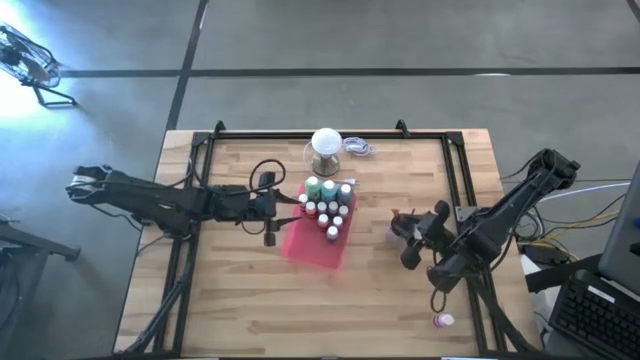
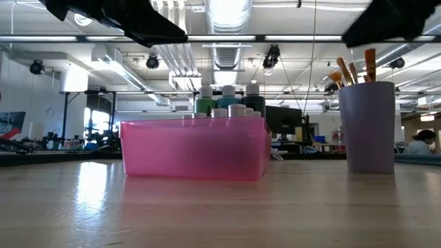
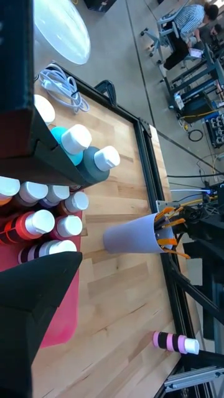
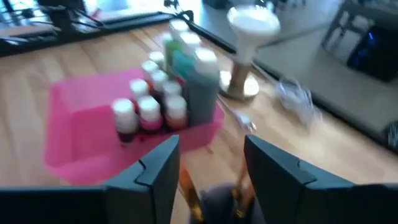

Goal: Pick & Place Paint Supplies
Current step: Put the orange paintbrush into the purple cup, then put the small pink paint bottle into the red bin

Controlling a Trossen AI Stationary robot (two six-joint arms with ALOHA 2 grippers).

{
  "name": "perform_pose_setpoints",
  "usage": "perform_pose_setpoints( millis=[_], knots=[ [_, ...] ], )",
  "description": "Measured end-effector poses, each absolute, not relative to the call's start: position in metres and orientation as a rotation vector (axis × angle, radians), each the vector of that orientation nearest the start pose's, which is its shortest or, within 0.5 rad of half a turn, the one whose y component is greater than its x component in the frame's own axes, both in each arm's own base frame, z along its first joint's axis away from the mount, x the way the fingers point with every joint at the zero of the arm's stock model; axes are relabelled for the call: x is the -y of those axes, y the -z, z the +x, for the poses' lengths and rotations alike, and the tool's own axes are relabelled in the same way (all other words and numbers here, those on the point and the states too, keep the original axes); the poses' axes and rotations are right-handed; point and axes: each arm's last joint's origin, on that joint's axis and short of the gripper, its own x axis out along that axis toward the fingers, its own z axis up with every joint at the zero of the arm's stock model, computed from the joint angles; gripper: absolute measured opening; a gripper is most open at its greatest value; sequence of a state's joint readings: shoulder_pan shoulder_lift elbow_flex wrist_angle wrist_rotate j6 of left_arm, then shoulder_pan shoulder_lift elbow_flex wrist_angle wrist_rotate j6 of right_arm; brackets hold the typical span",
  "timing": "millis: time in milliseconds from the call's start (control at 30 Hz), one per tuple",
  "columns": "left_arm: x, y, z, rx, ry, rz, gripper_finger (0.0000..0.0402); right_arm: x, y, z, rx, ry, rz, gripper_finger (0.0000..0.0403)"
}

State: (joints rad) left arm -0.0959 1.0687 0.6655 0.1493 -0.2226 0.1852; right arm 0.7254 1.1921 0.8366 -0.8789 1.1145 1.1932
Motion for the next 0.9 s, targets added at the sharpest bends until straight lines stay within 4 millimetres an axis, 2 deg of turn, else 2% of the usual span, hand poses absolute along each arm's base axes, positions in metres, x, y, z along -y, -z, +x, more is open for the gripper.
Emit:
perform_pose_setpoints(
  millis=[267,400,500,567,833,900],
  knots=[
    [0.016,-0.27,0.234,-0.263,-0.102,0.225,0.0188,-0.131,-0.325,0.187,-0.407,0.5,0.015,0.0189],
    [0.016,-0.269,0.234,-0.271,-0.102,0.225,0.0188,-0.145,-0.352,0.207,-0.481,0.339,0.001,0.018],
    [0.016,-0.268,0.234,-0.28,-0.101,0.226,0.0188,-0.156,-0.357,0.225,-0.616,0.242,0.022,0.0169],
    [0.016,-0.268,0.234,-0.28,-0.101,0.226,0.0188,-0.161,-0.355,0.236,-0.734,0.238,0.041,0.016],
    [0.016,-0.268,0.234,-0.281,-0.101,0.225,0.0188,-0.188,-0.328,0.26,-1.318,0.464,0.162,0.0127],
    [0.016,-0.268,0.234,-0.282,-0.101,0.223,0.0188,-0.2,-0.322,0.264,-1.383,0.412,0.259,0.0123]
  ],
)
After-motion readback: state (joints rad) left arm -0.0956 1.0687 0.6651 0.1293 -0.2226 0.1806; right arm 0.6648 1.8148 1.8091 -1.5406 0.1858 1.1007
